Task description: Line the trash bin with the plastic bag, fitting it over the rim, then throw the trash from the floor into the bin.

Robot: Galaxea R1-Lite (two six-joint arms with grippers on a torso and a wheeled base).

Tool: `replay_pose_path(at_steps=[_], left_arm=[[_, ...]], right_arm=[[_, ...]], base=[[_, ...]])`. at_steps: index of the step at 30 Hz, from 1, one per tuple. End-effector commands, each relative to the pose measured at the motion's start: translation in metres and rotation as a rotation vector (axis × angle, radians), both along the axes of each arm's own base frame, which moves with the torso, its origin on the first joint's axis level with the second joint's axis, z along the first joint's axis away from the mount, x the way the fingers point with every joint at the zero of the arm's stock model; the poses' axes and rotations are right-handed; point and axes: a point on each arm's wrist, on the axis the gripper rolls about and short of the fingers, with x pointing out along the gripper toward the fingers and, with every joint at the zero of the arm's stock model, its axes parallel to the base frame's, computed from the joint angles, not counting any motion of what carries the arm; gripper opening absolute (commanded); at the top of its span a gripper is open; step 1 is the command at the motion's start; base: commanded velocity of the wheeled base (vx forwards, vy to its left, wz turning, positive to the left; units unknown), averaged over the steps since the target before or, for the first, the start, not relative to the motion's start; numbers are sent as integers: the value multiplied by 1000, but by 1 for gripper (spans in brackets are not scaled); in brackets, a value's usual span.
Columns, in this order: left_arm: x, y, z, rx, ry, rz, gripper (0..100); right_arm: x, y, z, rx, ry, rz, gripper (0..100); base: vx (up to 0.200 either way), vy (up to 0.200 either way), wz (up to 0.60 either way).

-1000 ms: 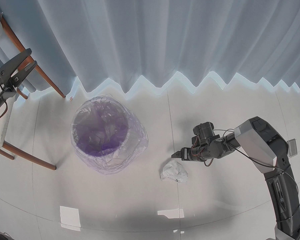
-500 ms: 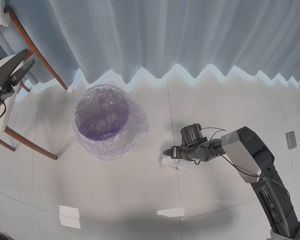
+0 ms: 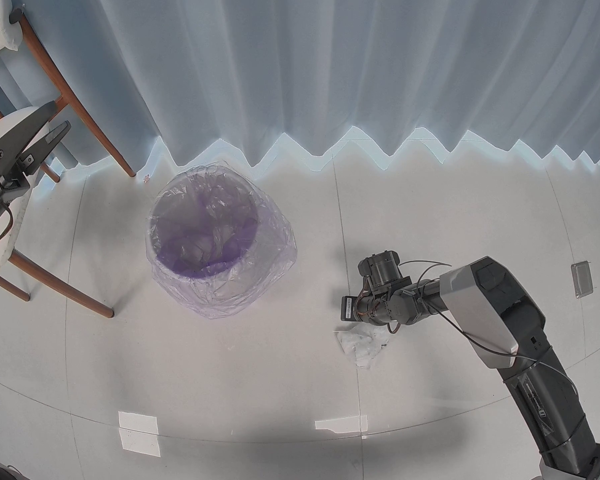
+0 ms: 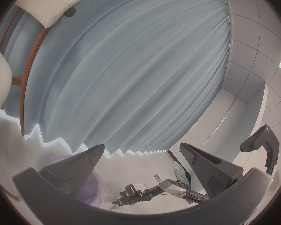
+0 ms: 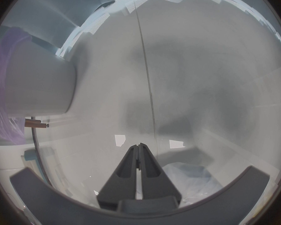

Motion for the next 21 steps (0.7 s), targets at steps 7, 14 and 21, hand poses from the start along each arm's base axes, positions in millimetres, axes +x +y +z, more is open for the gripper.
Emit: replay_pose_path(at_steps=[7,14,21], left_arm=[[-1,0,1,1,-5,1,100],[-3,0,7,1,-29,6,100],[-8,-1,10,-1,-41,8,100]], right_arm=[[-45,-23,62,-72,37,23,100],[-48,-28,26,-148,-8,17,100],[-44,-28,22,-175,-25,46,100]], base=[[0,0,0],[0,0,0],[-171,0,0]])
